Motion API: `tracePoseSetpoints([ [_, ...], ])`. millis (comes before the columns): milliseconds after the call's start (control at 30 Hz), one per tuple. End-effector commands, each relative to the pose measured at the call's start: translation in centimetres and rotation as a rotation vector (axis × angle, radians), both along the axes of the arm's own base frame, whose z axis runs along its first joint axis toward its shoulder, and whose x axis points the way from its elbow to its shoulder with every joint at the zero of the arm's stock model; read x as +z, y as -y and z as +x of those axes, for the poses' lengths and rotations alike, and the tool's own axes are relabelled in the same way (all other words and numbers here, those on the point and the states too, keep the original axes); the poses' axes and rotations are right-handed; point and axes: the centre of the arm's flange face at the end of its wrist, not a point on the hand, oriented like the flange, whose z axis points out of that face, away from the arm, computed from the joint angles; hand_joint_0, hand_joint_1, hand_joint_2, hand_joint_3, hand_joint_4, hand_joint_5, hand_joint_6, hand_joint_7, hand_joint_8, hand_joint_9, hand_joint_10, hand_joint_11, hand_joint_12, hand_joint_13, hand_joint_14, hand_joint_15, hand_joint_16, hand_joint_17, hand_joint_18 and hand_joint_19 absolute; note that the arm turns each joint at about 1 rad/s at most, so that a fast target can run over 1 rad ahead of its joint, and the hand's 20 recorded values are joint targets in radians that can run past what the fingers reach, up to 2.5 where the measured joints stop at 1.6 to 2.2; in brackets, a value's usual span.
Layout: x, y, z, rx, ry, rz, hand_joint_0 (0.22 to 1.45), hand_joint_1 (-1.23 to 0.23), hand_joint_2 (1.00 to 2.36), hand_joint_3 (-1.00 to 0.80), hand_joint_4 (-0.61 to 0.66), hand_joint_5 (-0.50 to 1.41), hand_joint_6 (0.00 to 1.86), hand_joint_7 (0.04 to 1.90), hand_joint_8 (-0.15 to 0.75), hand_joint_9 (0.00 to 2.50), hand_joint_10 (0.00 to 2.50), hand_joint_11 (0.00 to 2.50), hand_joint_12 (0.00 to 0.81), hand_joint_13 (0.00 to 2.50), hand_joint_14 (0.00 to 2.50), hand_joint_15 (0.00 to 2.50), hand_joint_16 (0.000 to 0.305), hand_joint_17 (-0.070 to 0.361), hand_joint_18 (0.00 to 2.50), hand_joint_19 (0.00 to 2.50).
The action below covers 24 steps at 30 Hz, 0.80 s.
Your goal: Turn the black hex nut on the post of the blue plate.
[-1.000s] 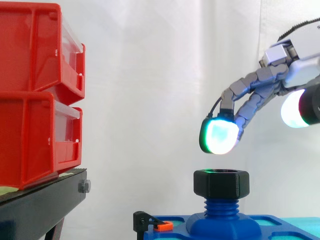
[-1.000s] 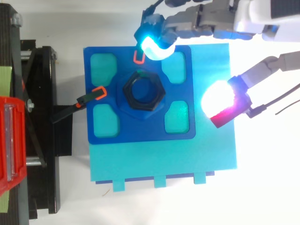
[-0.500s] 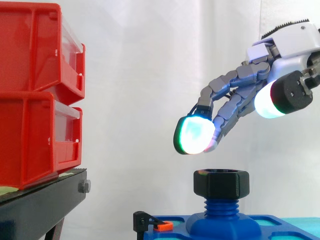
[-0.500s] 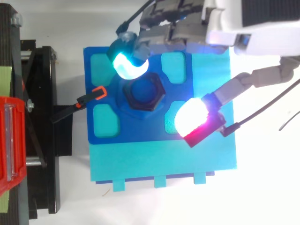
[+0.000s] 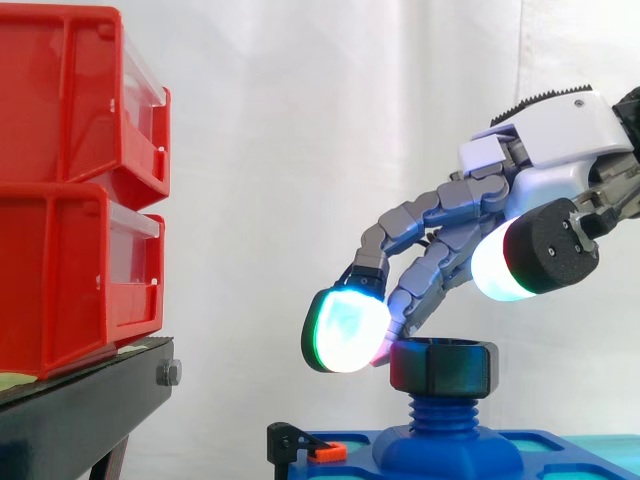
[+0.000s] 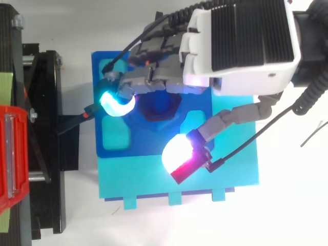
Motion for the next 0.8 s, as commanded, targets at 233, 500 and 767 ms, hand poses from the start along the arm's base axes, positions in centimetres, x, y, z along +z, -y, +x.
tracePoseSetpoints([
  [233, -0.02, -0.41, -0.02, 0.01, -0.006, 0.0, 0.45, -0.42, 1.0, -0.5, 0.16, -0.19, 0.5, 0.87, 0.173, 0.42, 0.01, 0.17, 0.324, 0.47, 0.01, 0.28, 0.048, 0.109, 0.26, 0.37],
  [500, -0.03, -0.26, -0.1, 0.026, -0.007, -0.008, 0.45, -0.42, 1.0, -0.5, 0.17, -0.19, 0.5, 0.93, 0.177, 0.42, 0.01, 0.18, 0.325, 0.48, 0.01, 0.28, 0.048, 0.109, 0.27, 0.34],
  [767, 0.07, 0.52, -0.31, 0.048, -0.008, -0.027, 0.45, -0.42, 1.0, -0.5, 0.17, -0.19, 0.5, 0.94, 0.179, 0.43, 0.01, 0.2, 0.327, 0.49, 0.01, 0.27, 0.047, 0.106, 0.29, 0.32],
])
